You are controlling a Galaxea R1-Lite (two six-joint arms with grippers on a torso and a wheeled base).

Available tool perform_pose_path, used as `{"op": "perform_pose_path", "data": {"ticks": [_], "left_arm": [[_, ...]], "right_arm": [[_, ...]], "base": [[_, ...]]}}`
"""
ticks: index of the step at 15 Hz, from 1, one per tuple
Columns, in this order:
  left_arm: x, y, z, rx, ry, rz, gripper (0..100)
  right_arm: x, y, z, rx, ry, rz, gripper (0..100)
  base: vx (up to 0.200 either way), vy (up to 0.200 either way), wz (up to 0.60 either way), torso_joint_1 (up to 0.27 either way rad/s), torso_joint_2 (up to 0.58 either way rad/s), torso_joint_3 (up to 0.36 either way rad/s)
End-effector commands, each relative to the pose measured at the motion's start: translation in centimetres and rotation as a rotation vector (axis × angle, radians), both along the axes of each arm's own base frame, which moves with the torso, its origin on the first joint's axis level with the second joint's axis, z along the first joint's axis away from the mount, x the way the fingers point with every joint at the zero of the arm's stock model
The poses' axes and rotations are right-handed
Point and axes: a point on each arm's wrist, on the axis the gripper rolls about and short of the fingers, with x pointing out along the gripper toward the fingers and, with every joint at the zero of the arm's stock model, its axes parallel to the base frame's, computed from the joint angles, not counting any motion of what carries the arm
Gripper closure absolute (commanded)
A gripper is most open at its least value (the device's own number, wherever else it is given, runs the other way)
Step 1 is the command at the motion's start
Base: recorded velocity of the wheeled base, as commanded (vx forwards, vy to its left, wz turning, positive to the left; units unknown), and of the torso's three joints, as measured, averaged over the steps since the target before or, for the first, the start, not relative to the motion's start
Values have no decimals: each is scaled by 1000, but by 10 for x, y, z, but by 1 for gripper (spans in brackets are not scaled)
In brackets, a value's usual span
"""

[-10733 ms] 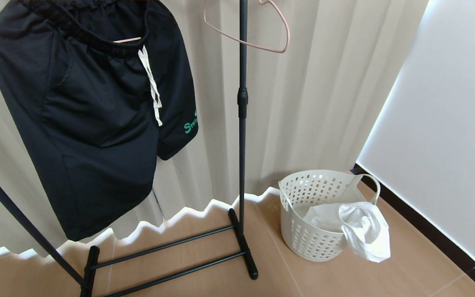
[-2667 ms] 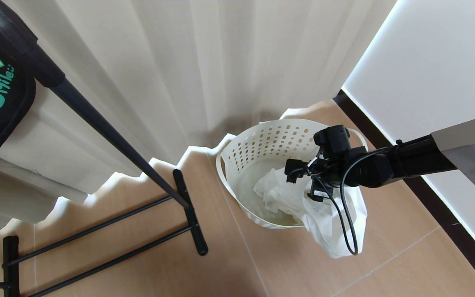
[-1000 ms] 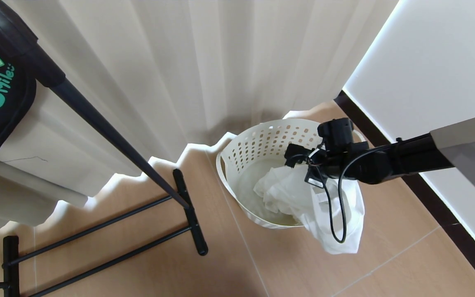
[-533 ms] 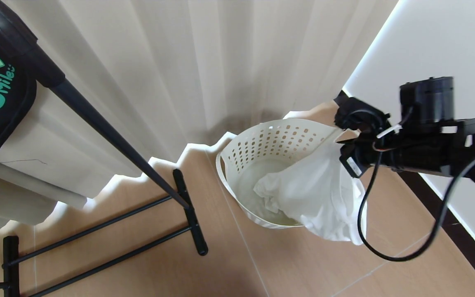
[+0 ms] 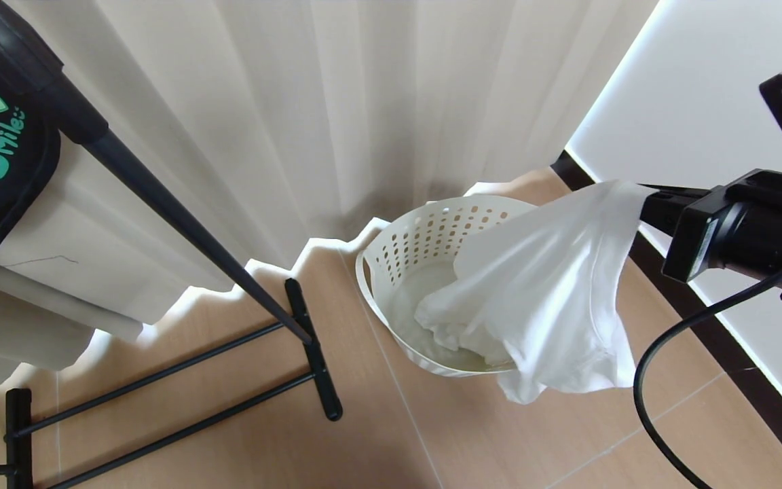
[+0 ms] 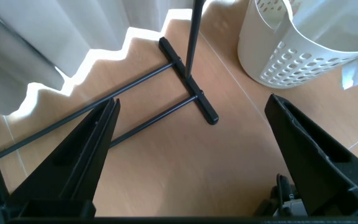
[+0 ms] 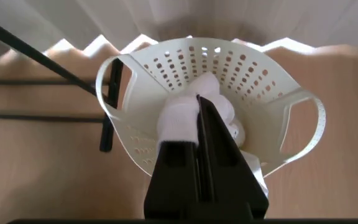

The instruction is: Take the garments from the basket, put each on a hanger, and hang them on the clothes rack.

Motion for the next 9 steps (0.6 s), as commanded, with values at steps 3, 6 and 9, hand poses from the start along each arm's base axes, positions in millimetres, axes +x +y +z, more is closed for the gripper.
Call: {"op": "perform_pose_path", "data": {"ticks": [3,6,9], "left_arm": [[0,0,0,0,-1,-2,0],[0,0,0,0,1,-2,0],[0,0,0,-1,-1,-2,0]], "right_arm": [[1,0,-8,-1,6,2,100],[4,2,-11,-8,18,-1,100],[3,2,-8,10,-10,1,100]], "base": [[0,0,0,0,0,0],[0,0,0,5,-2,78],[0,0,0,2,6,185]]}}
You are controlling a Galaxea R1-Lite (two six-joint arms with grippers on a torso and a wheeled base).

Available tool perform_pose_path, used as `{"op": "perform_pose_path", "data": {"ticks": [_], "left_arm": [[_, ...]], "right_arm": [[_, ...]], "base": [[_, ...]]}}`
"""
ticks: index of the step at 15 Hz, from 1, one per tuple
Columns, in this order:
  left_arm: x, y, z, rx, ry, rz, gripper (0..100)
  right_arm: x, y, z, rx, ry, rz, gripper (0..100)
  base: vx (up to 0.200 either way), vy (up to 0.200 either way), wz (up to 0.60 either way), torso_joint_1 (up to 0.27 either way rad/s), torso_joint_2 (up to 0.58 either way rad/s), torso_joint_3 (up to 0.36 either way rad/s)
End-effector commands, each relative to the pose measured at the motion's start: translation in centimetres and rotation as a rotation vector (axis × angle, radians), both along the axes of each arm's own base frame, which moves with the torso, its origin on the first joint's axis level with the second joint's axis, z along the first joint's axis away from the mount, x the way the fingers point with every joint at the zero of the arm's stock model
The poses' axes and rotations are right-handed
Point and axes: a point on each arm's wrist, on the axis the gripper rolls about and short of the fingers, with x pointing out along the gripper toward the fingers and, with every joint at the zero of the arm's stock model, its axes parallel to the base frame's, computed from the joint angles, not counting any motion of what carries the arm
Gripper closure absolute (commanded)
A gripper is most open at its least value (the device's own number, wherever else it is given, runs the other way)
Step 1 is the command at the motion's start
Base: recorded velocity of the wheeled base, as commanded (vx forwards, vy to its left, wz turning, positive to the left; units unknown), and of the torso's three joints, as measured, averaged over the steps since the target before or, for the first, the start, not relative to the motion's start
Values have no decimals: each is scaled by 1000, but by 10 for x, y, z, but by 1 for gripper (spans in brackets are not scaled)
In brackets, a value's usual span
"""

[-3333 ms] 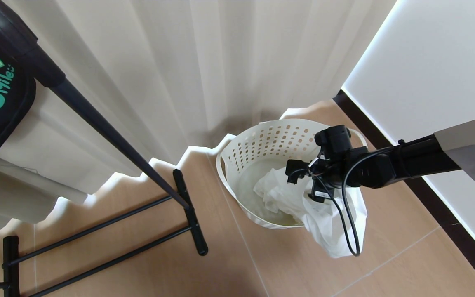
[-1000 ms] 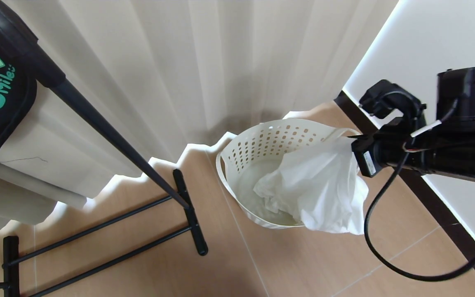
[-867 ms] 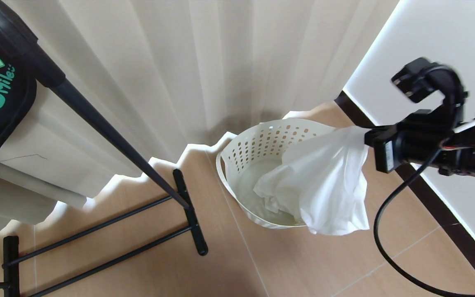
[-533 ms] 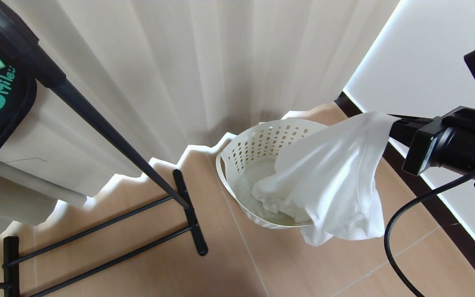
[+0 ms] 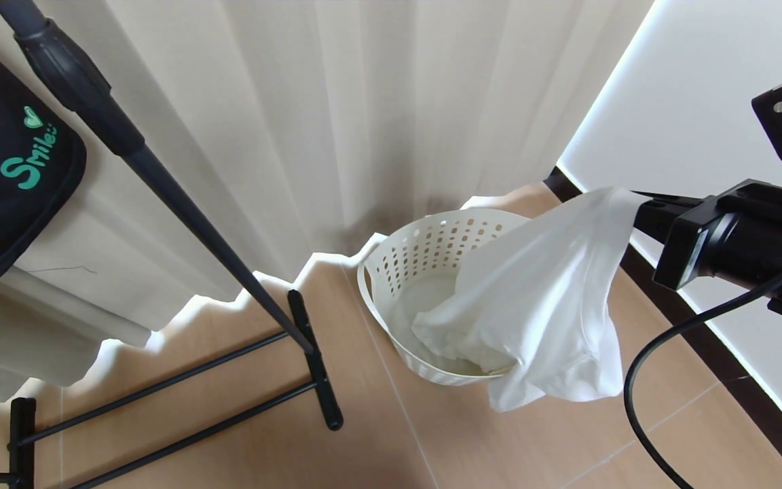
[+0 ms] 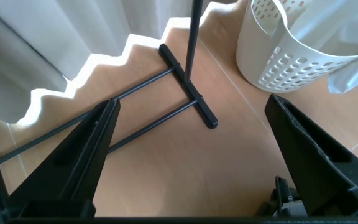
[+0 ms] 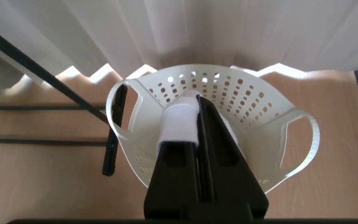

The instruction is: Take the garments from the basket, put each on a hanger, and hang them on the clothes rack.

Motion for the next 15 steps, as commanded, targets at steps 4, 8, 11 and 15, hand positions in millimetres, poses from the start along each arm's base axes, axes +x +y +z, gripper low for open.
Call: {"op": "perform_pose_path", "data": {"ticks": [4,8,11,15], "left_arm": [[0,0,0,0,0,0,0],[0,0,0,0,0,0,0],[0,0,0,0,2,0,0],[0,0,0,0,2,0,0]], "right_arm": [[1,1,-4,11,-23,0,100],[2,1,-3,16,-26,3,100],[2,1,-4,13,-24,4,100],[4,-2,-4,12,-25,-12,100]], "base": [[0,0,0,1,8,202],[0,0,0,1,0,206],[0,0,0,-15,-219,-51],[0,0,0,11,-401,-194]]}}
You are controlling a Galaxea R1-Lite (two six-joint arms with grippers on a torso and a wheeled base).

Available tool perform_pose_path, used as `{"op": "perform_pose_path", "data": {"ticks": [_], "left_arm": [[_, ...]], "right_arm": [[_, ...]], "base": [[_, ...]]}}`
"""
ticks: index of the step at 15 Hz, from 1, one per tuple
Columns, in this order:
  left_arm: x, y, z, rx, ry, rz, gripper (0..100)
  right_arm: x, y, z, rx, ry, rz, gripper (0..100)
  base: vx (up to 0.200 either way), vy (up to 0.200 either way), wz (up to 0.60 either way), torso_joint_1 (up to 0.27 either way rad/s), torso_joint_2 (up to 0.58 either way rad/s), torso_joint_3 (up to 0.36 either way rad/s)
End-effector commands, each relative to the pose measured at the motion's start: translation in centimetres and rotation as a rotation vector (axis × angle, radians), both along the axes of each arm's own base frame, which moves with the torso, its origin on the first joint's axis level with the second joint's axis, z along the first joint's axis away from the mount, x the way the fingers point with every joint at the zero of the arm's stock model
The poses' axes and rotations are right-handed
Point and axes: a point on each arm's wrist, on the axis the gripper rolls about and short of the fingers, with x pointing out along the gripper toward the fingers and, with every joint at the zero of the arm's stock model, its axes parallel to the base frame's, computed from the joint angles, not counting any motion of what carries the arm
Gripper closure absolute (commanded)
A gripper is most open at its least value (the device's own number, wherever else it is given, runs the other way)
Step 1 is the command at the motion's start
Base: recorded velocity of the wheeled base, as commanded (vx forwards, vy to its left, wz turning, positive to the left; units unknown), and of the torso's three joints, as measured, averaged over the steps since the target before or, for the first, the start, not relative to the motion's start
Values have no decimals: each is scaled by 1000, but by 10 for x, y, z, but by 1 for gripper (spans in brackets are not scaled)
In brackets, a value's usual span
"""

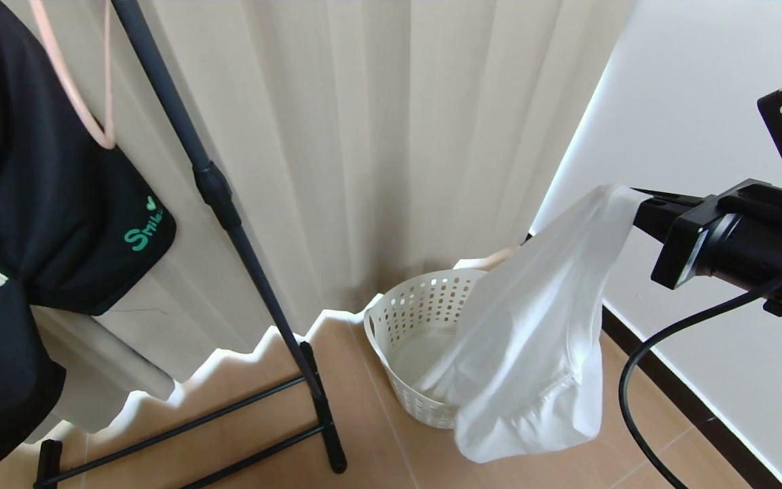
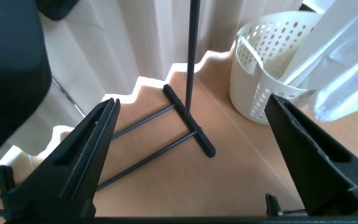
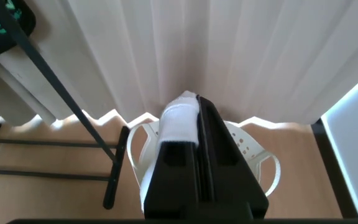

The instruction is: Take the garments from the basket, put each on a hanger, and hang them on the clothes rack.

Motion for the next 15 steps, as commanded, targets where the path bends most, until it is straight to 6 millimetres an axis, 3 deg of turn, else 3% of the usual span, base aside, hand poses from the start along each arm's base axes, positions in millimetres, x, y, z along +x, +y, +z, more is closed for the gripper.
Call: {"op": "perform_pose_path", "data": {"ticks": [1,15], "left_arm": [[0,0,0,0,0,0,0],[0,0,0,0,2,0,0]], "right_arm": [[2,-3,0,-2,0,-16,100],[2,-3,0,-1,-1,-15,100]], "base": [[0,0,0,32,-427,-188],[0,0,0,128,-487,-170]]}}
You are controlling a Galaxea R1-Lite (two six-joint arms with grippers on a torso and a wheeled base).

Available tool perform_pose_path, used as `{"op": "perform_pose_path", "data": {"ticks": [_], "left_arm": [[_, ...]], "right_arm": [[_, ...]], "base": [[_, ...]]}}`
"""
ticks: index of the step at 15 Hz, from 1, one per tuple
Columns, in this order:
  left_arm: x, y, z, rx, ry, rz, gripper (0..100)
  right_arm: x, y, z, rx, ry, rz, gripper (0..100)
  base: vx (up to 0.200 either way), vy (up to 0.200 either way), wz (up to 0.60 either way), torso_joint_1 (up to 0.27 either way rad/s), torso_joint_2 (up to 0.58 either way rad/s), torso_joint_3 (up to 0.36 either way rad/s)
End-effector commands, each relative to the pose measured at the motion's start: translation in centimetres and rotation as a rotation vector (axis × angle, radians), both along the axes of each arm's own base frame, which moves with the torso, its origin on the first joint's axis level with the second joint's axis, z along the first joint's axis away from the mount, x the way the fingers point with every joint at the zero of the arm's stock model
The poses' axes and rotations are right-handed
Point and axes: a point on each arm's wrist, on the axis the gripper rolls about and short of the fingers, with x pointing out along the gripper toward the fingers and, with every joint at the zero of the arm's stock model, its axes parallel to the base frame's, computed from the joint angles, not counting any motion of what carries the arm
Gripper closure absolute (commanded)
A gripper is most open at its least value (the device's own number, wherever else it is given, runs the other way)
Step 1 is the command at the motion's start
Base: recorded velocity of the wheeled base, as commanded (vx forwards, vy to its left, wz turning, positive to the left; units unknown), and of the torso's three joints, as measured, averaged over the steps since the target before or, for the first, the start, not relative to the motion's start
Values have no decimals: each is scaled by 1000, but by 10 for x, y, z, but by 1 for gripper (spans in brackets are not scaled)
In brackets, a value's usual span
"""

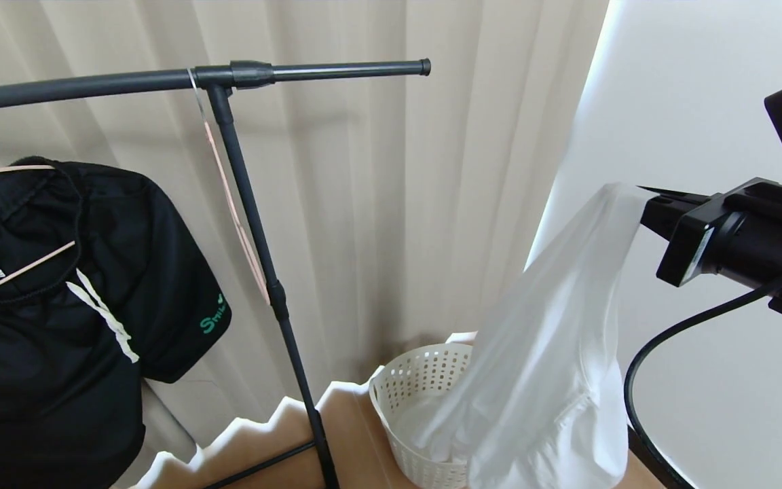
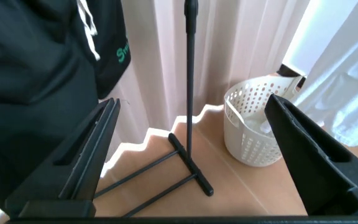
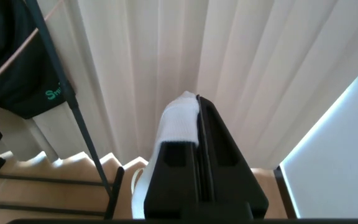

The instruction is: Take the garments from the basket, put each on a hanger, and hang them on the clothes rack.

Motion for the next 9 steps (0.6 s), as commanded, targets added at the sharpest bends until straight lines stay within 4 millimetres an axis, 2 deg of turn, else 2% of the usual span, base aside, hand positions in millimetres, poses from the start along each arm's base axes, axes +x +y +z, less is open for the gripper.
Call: {"op": "perform_pose_path", "data": {"ticks": [1,9], "left_arm": [[0,0,0,0,1,0,0],[0,0,0,1,0,0,0]], "right_arm": [[1,0,0,-1,1,0,100],[1,0,0,-1,1,0,100]], "base": [[0,0,0,183,-540,-271],[0,0,0,221,-566,-337]]}}
